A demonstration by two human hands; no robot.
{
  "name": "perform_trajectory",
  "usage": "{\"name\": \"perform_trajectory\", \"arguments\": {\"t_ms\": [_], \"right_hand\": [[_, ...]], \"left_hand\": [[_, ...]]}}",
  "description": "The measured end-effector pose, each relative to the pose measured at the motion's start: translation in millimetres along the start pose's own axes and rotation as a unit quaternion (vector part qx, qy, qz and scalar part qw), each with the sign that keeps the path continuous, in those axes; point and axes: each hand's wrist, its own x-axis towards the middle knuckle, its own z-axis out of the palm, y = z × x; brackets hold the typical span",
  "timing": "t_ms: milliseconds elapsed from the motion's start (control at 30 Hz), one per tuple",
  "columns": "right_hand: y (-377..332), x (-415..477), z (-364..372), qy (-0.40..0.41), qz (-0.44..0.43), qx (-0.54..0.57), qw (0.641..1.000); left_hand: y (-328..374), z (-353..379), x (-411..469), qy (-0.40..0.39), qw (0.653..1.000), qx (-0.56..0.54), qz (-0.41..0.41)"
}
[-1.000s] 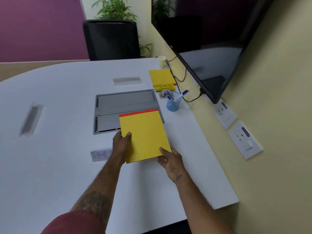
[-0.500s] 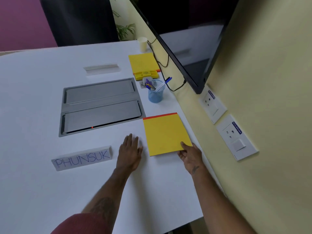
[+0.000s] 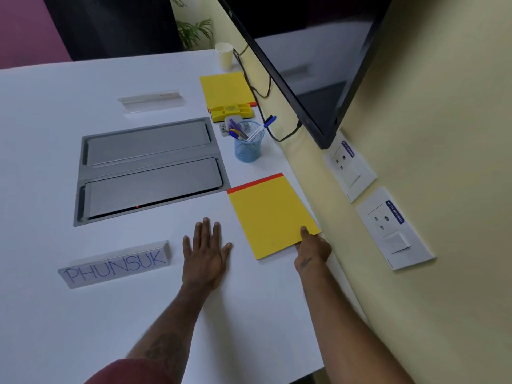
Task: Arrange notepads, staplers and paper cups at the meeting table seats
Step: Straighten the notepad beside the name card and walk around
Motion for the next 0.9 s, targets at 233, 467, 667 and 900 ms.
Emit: {"name": "perform_trajectory", "arguments": {"t_ms": [233, 467, 667, 900], "right_hand": [[13.9, -43.1, 4.9, 0.125, -0.195, -0.183, 0.955], [37.2, -47.5, 66.5, -0.124, -0.529, -0.537, 0.645], [47.9, -25.7, 85.4, -0.128, -0.486, -0.611, 0.611], [33.6, -12.8, 92.3, -0.099, -0.474, -0.612, 0.625]], "left_hand": [[-0.7, 2.1, -0.2, 0.003, 1.0, 0.011, -0.011], [-1.2, 4.7, -1.6, 0.012, 1.0, 0.013, -0.007], [-4.4, 7.3, -2.4, 0.018, 1.0, 0.015, -0.003], [-4.4, 7.4, -2.6, 0.016, 1.0, 0.015, -0.003]]}}
